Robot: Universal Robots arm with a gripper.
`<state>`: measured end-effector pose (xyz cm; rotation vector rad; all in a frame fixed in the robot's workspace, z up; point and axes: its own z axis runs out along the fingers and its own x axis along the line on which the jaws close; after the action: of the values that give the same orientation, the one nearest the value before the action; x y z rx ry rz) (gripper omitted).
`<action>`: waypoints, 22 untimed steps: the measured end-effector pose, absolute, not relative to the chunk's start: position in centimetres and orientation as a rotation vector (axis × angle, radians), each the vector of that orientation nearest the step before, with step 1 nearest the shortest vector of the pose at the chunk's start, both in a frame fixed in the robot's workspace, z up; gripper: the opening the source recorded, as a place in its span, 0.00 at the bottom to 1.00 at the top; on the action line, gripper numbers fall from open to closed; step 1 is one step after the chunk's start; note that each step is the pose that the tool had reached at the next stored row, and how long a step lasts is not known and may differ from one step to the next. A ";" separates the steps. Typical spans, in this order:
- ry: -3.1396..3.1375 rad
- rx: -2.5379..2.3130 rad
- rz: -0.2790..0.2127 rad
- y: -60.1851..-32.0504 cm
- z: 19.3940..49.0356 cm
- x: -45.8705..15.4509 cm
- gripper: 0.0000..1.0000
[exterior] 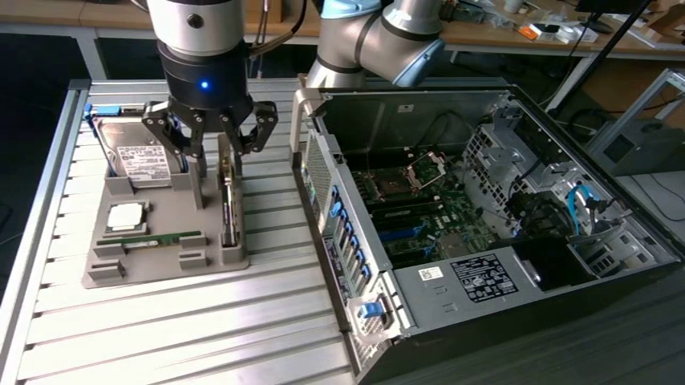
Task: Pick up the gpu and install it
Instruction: 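Pick up the gpu and move the gpu toward the slot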
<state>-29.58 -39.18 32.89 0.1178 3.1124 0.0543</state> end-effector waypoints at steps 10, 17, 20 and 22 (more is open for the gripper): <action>3.112 0.118 0.054 -39.2 32.6 -29.6 0.48; 3.112 0.118 0.054 -39.2 32.4 -29.6 0.48; 3.112 0.118 0.054 -39.2 32.3 -29.6 0.48; 3.112 0.118 0.054 -39.2 32.2 -29.6 0.48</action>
<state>-29.58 -39.18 32.21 0.1178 3.1124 0.0543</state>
